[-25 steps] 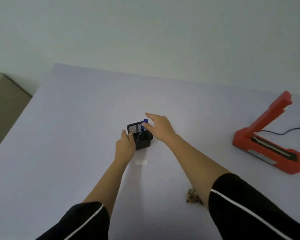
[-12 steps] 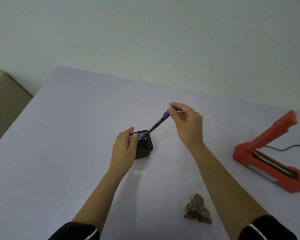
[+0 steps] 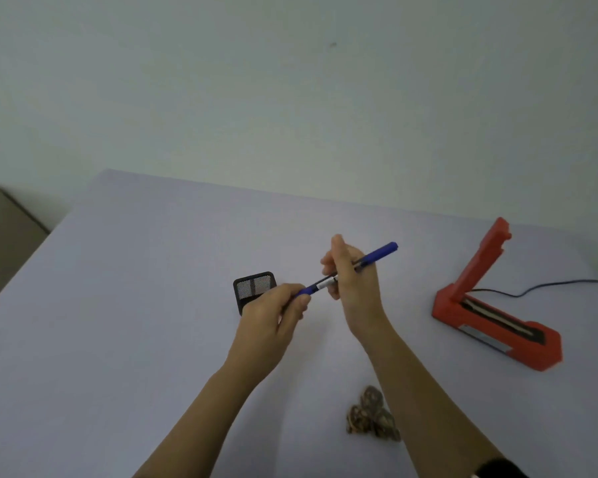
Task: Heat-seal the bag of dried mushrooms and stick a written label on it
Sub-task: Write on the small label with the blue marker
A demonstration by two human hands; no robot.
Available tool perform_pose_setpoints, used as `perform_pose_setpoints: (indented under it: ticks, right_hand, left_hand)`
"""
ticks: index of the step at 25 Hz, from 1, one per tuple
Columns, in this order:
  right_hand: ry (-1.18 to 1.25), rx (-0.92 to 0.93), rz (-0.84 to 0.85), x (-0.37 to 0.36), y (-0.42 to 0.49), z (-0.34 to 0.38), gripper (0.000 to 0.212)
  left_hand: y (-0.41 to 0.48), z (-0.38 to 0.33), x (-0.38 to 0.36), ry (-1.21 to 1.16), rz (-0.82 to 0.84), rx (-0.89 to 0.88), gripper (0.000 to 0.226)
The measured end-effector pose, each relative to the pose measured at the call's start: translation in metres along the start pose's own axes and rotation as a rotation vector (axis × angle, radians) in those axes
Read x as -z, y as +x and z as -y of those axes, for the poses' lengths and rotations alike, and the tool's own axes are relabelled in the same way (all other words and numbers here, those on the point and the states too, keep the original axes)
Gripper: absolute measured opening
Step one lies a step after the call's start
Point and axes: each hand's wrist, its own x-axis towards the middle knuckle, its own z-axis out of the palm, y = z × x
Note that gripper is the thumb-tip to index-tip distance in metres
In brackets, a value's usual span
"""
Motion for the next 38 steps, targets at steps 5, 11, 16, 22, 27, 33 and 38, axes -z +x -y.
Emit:
perform_pose_setpoints:
  ticks: [5,11,16,22,27,33,38]
  right_hand:
    - [0.055,-0.131,-0.224,0.005,-0.013,0.003,0.046]
    - [0.48,-0.14,-0.475,0.039,0.002,0.024,0.039]
    - [0.288,0.003,-0.229,0.041,0.007,0.031,0.046]
    - [0.207,-0.116,-0.027,0.015,-0.032,-0.045,0.028]
    - [0.006,-0.09,0.044,0.004,-0.044,-0.087,0.023]
    - [-0.079,-0.164,0.009,-0.005,-0.048,-0.135,0.026]
    - [-0.151,-0.136,0.014,-0.016,-0.048,-0.158,0.024]
  left_hand:
    - [-0.019,-0.02,-0.007,0.056,0.045,-0.094,0.03]
    - [-0.068,0.001,0.002,-0.328,0.201,0.35,0.039]
    - [-0.099,0.073,0.007,-0.067,0.143,0.589,0.016]
    - [-0.084,0.158,0.019,0.326,-0.003,0.72,0.006]
    - [-0.095,0.172,0.02,0.283,0.014,0.74,0.03]
    - [-0.122,0.155,-0.01,0.428,-0.021,0.114,0.019]
    - [-0.086,0.172,-0.042,0.414,0.102,0.182,0.03]
